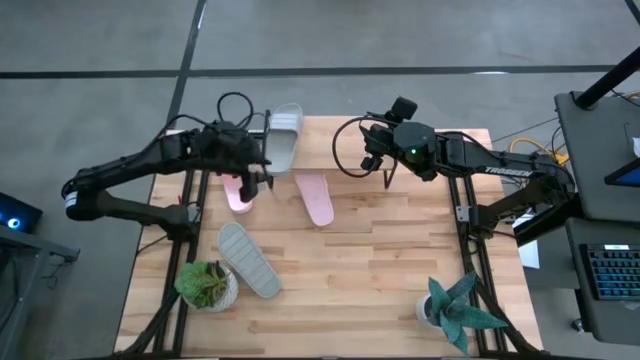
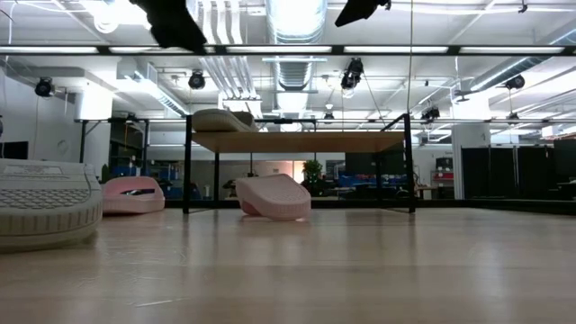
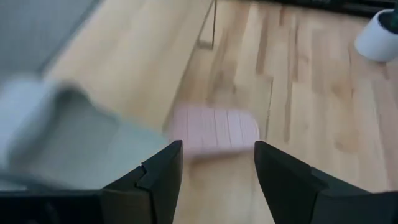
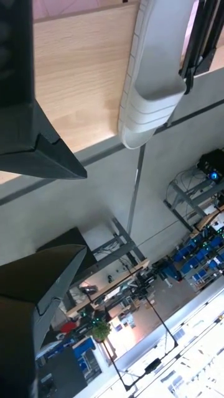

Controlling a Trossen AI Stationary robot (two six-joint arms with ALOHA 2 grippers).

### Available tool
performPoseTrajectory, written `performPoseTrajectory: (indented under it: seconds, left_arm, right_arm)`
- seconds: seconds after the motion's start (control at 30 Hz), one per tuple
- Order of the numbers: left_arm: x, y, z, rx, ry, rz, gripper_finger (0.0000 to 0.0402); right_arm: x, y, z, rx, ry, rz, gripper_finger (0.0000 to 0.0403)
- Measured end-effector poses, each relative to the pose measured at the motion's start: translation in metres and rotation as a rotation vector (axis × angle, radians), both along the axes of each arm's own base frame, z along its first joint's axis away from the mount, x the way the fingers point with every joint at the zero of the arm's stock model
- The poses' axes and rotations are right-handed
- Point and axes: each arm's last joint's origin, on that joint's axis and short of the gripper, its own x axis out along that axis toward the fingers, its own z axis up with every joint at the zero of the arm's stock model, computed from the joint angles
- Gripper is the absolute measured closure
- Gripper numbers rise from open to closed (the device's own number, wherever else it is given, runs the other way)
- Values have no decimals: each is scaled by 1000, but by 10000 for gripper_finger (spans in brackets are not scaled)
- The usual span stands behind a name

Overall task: Pick and place slides into the shelf
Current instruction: Put the gray slide on the shelf

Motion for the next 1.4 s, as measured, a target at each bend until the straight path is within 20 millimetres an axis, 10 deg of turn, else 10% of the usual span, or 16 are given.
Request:
performPoseTrajectory:
  seconds: [0.33,0.63,0.93,1.4]
  left_arm:
    - [-13,-5,-26,-223,261,125,219]
    - [-20,-7,-21,-183,249,69,219]
    - [-45,-15,-15,-266,194,182,219]
    - [-52,-18,-85,-461,604,371,219]
  right_arm:
    - [-1,1,-5,66,-7,6,229]
    - [7,20,-26,361,31,530,230]
    - [17,46,-72,372,34,652,245]
    - [16,56,-104,387,38,680,262]
